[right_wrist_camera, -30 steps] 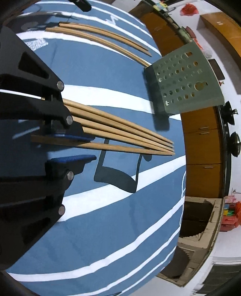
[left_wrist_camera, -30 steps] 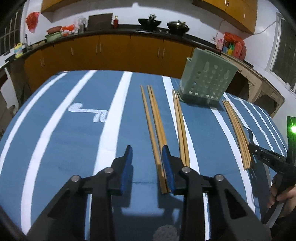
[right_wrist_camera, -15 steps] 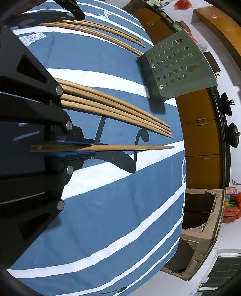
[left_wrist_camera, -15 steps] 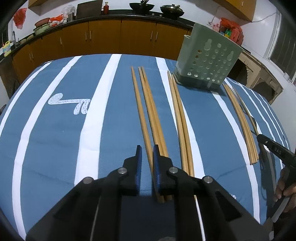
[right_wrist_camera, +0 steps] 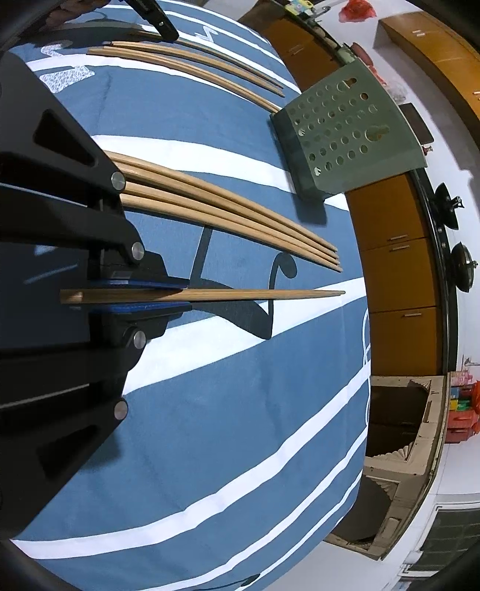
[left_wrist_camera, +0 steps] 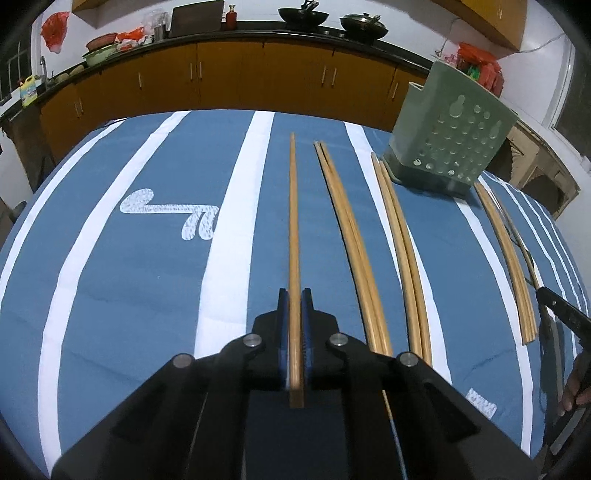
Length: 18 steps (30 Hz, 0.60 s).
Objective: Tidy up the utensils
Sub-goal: 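Grasp a wooden chopstick with the left gripper while the right gripper grasps another chopstick, then lift the chopsticks with both grippers and carry them over the green holder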
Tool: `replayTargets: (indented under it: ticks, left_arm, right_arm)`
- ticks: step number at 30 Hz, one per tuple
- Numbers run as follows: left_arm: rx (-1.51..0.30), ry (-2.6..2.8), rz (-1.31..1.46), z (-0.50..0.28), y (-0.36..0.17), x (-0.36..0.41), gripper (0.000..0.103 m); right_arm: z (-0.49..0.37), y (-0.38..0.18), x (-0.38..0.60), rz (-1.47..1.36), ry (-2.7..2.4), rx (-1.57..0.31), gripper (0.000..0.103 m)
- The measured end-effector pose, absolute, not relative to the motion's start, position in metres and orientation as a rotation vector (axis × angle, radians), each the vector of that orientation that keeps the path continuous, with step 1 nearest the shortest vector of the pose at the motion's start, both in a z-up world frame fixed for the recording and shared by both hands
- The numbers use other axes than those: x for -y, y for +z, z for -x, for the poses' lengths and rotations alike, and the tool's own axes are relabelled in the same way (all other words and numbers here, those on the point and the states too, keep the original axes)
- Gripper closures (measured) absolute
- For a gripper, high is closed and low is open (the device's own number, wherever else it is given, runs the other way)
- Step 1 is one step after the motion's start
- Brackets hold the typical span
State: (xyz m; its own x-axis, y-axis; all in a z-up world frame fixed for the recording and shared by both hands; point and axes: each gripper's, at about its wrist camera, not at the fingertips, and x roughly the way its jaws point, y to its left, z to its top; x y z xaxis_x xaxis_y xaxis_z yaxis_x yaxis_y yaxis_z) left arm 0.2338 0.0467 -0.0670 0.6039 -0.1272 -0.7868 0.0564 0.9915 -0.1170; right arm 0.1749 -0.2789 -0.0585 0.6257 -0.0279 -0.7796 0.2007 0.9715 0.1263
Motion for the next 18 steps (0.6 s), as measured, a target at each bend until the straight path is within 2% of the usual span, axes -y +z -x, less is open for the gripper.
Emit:
replayTargets:
  ticks: [18]
  left_arm:
    - [-0.883,-0.118,0.048,-0.201,-0.07,-0.042,0.094]
  right_arm:
    - [-0.154,-0.062,0.276,-0.209,-0.112,-0.876,0.094]
